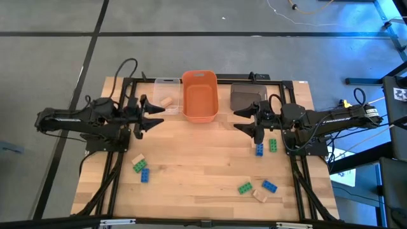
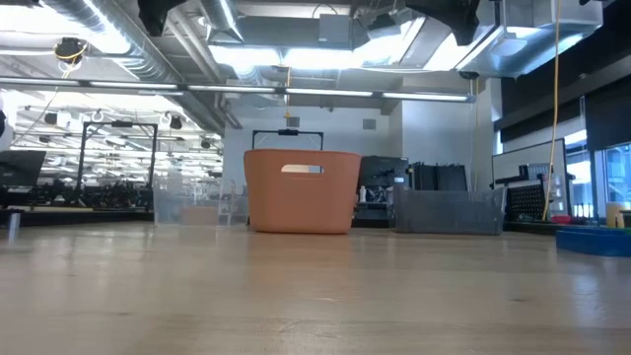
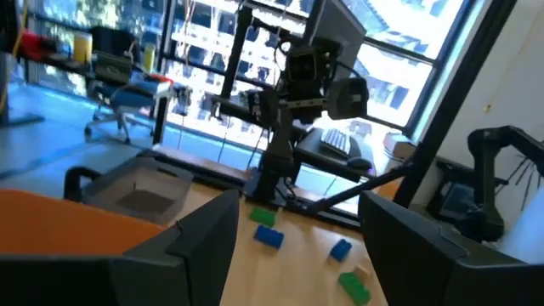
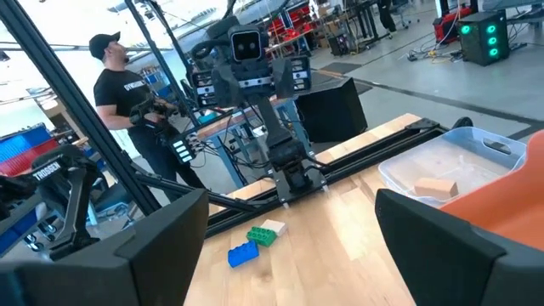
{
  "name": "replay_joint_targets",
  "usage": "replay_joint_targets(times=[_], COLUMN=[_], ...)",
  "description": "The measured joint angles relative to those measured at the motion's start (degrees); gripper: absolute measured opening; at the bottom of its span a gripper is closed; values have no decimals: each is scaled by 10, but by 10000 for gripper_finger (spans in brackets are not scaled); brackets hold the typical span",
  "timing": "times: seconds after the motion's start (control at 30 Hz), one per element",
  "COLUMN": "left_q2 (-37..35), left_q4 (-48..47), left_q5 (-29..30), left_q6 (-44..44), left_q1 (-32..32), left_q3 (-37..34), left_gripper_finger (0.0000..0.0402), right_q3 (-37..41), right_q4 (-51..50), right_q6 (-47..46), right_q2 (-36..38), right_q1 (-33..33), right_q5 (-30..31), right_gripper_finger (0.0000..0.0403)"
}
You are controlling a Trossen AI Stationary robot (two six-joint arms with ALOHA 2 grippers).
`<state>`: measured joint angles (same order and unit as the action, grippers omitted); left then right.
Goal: Sort & place blocks by color
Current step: Put the top right blue game piece into the black bin
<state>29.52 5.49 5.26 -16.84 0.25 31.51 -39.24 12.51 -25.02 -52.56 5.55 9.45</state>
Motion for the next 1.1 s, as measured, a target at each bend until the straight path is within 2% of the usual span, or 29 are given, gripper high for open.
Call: replay_joint_targets(times=[0.97,1.1], left_q2=[1,1], left_q4=[2,2], left_q5=[0,0], left_q6=[8,8], left_q1=[0,0], left_q3=[0,0], left_gripper_finger=[234,234], right_q3=[0,0], right_q4=[0,-1], right_q6=[-5,-49], right_q2=[0,0], right_q1=[0,0], right_q5=[0,-7], right_gripper_finger=[339,339])
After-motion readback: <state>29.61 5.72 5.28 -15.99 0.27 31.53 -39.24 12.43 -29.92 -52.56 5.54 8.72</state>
